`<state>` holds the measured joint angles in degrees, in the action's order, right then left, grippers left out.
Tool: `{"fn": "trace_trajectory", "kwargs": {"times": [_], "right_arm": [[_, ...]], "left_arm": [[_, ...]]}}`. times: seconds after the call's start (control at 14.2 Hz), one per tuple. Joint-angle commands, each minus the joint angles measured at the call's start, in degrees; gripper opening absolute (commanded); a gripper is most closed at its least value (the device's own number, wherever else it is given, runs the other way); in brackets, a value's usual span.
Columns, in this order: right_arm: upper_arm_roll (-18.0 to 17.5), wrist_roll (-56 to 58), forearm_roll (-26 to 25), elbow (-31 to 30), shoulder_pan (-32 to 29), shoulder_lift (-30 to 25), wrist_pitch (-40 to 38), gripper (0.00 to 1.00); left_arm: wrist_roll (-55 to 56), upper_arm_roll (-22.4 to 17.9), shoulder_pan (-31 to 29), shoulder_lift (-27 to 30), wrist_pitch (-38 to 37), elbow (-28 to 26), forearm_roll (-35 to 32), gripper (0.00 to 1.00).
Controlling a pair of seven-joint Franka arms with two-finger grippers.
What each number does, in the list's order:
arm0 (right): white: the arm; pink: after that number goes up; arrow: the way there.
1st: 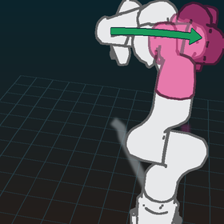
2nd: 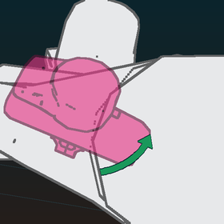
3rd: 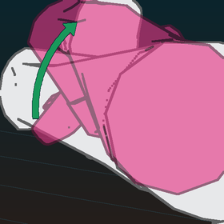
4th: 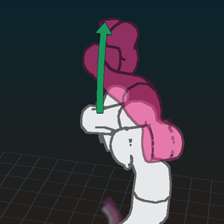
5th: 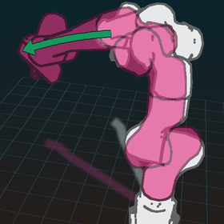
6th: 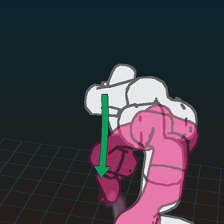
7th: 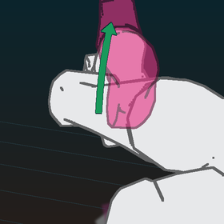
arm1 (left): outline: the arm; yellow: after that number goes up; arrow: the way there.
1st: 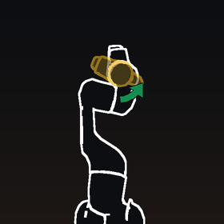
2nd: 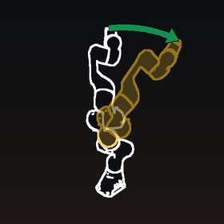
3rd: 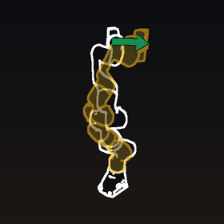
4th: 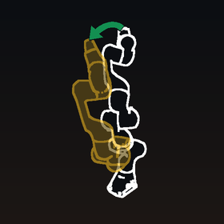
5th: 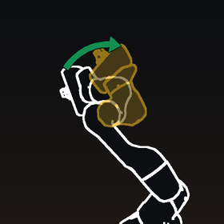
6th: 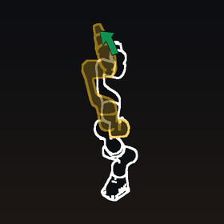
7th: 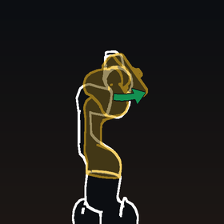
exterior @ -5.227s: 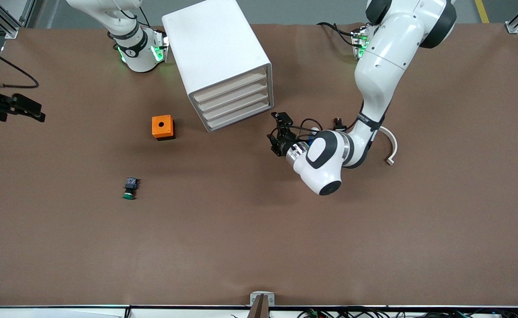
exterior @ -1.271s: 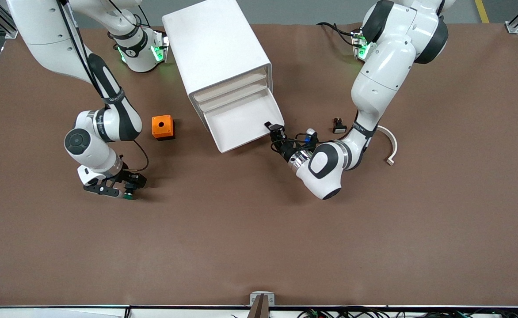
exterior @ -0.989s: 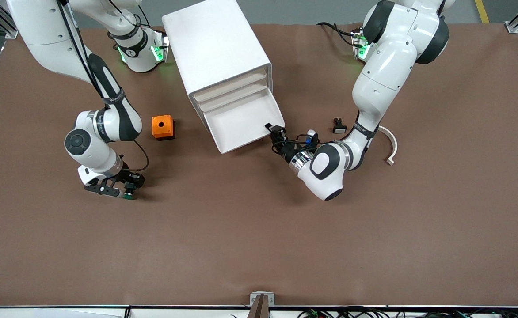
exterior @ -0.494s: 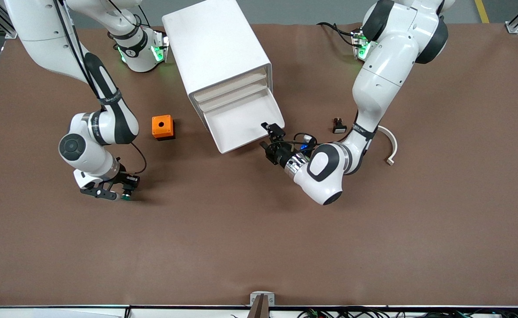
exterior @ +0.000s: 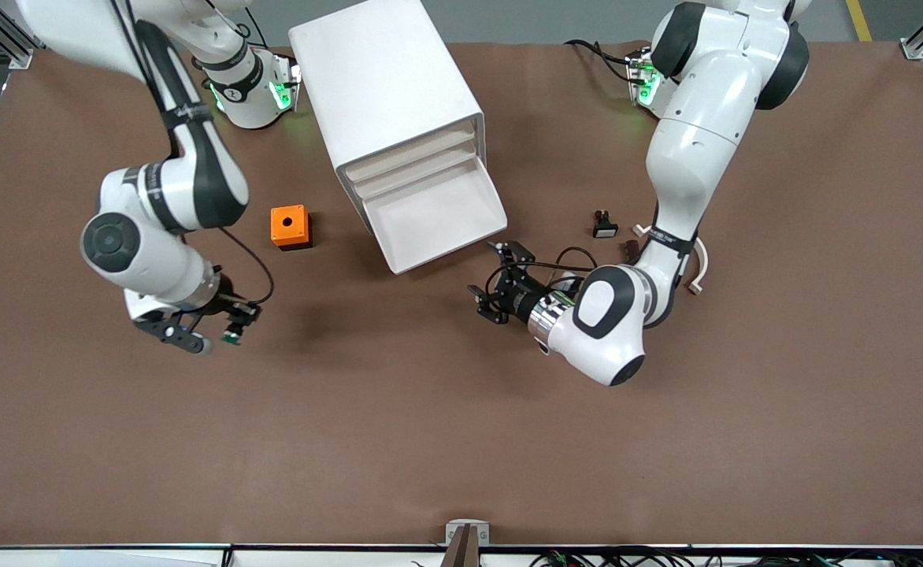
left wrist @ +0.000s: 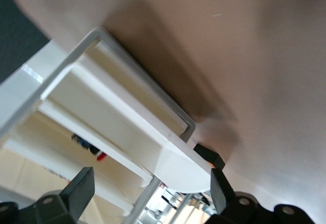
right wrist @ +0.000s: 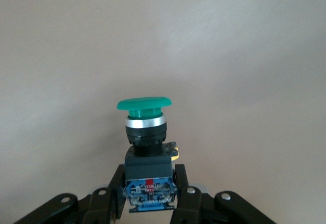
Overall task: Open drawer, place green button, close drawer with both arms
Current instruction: 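Carry the button over the drawer while the left gripper withdraws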
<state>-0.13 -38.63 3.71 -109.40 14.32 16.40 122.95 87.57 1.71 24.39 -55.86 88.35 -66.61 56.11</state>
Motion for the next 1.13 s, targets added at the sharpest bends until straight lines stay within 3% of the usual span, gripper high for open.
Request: {"fn": "trace_trajectory", "kwargs": {"times": [0.0, 0.42, 0.78, 1.06], "right_arm": [[-2.0, -10.6, 2.4, -1.2, 3.9, -3.2, -1.7, 0.00], [-1.8, -32.9, 2.4, -1.3, 19.0, -3.7, 0.8, 0.00], [-1.8, -47.9, 2.4, -1.6, 26.5, -2.7, 4.0, 0.00], [-1.8, -56.3, 2.3, -2.0, 29.8, -0.6, 5.8, 0.00]], "left_arm": [[-8.3, -1.4, 2.2, 4.7, 2.3, -0.6, -6.6, 1.00], [-17.9, -1.3, 5.8, 10.5, 15.6, -1.0, -25.6, 1.00], [-20.6, -0.9, 6.0, 10.4, 27.3, -1.6, -39.2, 1.00], [-20.7, -1.0, 6.6, 10.3, 32.1, -1.7, -43.7, 1.00]]}}
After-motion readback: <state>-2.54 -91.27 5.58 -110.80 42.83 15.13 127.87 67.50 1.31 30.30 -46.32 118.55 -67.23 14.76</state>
